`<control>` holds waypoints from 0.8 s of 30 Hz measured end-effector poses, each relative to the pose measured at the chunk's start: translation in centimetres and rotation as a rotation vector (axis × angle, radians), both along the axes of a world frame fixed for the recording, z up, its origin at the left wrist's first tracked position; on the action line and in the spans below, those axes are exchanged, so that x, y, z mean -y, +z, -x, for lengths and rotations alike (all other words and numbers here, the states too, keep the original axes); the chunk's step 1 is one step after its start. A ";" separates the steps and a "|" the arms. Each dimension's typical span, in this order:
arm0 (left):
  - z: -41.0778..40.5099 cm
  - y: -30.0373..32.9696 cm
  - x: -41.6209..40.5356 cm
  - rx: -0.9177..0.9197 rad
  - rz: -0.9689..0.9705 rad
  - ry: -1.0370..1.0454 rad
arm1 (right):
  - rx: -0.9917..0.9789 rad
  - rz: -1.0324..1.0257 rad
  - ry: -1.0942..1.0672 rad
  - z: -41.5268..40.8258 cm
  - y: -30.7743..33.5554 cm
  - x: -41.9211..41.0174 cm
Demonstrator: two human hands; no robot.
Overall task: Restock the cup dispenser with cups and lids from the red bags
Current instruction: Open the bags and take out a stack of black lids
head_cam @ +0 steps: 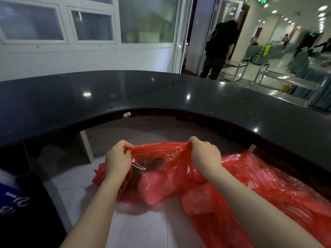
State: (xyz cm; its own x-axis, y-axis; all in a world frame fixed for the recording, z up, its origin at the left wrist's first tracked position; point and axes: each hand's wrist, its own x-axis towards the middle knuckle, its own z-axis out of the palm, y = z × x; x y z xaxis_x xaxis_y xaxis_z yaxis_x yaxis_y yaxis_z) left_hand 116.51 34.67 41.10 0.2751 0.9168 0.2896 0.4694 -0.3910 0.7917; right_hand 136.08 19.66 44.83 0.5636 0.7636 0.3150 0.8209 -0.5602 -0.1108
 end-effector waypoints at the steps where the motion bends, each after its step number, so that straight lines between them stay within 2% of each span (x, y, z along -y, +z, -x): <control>1: -0.1 0.3 0.0 0.021 0.010 0.020 | -0.006 -0.013 -0.010 0.2 0.2 -0.1; 4: 0.0 1.5 0.2 0.077 0.041 0.064 | -0.157 -0.111 0.013 0.6 0.9 -0.3; 6: 0.2 2.5 0.4 0.098 0.065 -0.003 | -0.269 -0.196 0.107 0.9 1.6 -0.1; 8: 0.5 3.6 0.9 0.141 0.131 -0.155 | -0.295 -0.236 0.215 1.2 2.3 0.3; 11: 1.1 4.5 2.0 0.339 0.454 -0.547 | -0.337 -0.231 0.261 1.8 2.5 0.3; 13: 1.4 4.4 2.3 0.362 0.627 -0.797 | -0.378 -0.235 0.200 2.3 2.1 0.1; 15: 1.1 3.9 2.6 0.370 0.691 -0.826 | -0.394 -0.261 0.112 2.6 1.6 0.0; 16: 0.7 3.7 2.8 0.383 0.701 -0.748 | -0.394 -0.276 0.080 2.7 1.4 0.0; 18: -0.1 3.4 3.3 0.323 0.574 -0.524 | -0.402 -0.303 0.056 2.9 1.4 -0.2; 19: -0.4 3.4 3.5 0.221 0.481 -0.470 | -0.412 -0.313 0.065 3.1 1.5 -0.2; 22: -0.6 3.0 3.8 -0.104 0.306 -0.505 | -0.440 -0.281 0.148 3.5 2.1 -0.4; 24: -0.6 3.4 4.0 -0.156 0.180 -0.461 | -0.494 -0.219 0.212 3.4 2.6 -0.3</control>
State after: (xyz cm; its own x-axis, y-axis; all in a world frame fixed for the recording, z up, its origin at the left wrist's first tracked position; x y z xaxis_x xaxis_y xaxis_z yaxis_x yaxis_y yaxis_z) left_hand 117.15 30.69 44.49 0.6894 0.7217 0.0622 0.3981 -0.4492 0.7998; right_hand 132.70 19.92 47.39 0.5255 0.8228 0.2163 0.7341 -0.3099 -0.6042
